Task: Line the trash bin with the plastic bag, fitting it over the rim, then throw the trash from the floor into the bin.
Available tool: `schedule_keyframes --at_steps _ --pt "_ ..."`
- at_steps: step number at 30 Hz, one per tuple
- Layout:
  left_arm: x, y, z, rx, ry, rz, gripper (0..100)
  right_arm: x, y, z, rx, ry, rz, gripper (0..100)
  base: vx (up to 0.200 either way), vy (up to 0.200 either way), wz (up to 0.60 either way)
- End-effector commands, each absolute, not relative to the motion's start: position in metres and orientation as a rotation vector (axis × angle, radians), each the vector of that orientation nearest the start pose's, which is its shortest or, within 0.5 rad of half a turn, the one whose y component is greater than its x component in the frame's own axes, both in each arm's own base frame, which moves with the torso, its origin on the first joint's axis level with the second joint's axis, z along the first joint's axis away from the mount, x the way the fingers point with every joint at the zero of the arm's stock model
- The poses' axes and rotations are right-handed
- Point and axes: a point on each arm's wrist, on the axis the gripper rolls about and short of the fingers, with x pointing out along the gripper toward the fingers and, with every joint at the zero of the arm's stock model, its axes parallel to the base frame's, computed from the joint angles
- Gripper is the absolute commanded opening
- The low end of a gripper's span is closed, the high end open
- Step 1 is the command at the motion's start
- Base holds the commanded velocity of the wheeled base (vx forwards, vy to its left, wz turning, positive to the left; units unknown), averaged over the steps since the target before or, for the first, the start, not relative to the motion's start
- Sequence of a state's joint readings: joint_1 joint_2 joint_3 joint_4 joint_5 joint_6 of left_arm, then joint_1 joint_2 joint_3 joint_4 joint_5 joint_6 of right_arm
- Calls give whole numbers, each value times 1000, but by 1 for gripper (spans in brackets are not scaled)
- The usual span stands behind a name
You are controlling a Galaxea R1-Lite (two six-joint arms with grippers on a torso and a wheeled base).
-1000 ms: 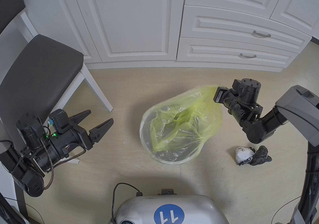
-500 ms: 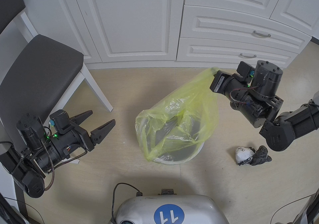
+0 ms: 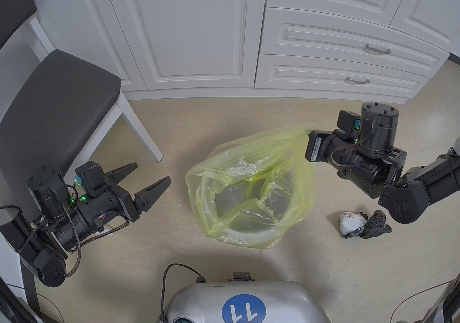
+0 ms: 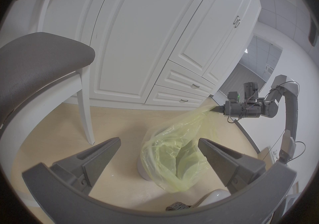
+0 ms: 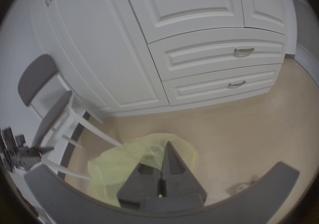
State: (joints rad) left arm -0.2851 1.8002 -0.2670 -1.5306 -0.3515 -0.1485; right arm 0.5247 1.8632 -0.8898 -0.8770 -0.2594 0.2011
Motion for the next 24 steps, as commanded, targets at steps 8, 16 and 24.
schedule_keyframes --at_steps 8,16,24 --pt "240 -78 118 -143 58 -635 100 288 139 160 -60 231 169 0 0 0 0" --pt "236 -88 113 -142 82 -665 100 304 137 115 -170 355 162 0 0 0 0" --pt "237 -109 102 -141 120 -633 100 313 132 101 -208 391 157 100 0 0 0"
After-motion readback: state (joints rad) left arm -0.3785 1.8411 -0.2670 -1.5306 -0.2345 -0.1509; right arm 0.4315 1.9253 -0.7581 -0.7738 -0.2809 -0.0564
